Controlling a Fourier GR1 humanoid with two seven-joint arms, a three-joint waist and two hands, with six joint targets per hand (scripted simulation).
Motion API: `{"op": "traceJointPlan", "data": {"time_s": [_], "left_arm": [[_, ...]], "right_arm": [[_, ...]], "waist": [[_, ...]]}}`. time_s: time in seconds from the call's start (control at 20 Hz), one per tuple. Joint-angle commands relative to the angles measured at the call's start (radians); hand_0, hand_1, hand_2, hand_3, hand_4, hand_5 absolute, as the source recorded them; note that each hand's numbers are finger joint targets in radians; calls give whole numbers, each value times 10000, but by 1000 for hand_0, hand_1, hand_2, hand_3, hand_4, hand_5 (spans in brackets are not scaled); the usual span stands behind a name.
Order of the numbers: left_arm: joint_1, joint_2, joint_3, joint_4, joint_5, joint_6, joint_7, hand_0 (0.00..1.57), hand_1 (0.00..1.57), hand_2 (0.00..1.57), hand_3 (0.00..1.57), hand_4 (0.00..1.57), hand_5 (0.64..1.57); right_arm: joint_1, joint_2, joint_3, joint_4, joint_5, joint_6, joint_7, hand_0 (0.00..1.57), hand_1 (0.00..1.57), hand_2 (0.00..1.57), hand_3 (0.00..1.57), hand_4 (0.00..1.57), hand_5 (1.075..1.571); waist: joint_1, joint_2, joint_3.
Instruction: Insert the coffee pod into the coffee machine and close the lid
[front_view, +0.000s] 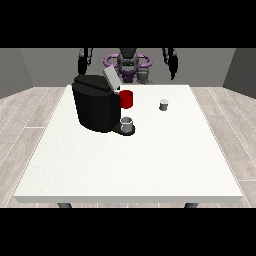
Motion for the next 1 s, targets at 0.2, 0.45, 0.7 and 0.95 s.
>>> {"op": "traceJointPlan", "data": {"time_s": [0.2, 0.45, 0.7, 0.95], "left_arm": [[779, 25, -37, -379, 433, -855, -1087, 0, 0, 0, 0, 273, 1571], [1132, 326, 67, -366, 416, -1195, -1670, 0, 0, 0, 0, 240, 1571], [501, 764, -130, -252, -1124, -515, -1061, 0, 0, 0, 0, 0, 1571], [-666, 1848, 1143, 1003, -409, -1464, -483, 0, 0, 0, 0, 0, 1571]], "right_arm": [[300, 166, -487, 624, -513, 267, -428, 0, 0, 0, 0, 128, 1571], [424, 984, -1300, 819, -635, -1047, -2290, 0, 0, 0, 0, 94, 1571], [487, 1062, -851, 551, -408, -1000, -1963, 0, 0, 0, 0, 217, 1571], [-158, 980, -792, 129, -644, -939, -1112, 0, 0, 0, 0, 134, 1571]], "waist": [[237, -600, 39], [247, -559, 43], [-236, -535, 42], [-581, -51, 37]]}}
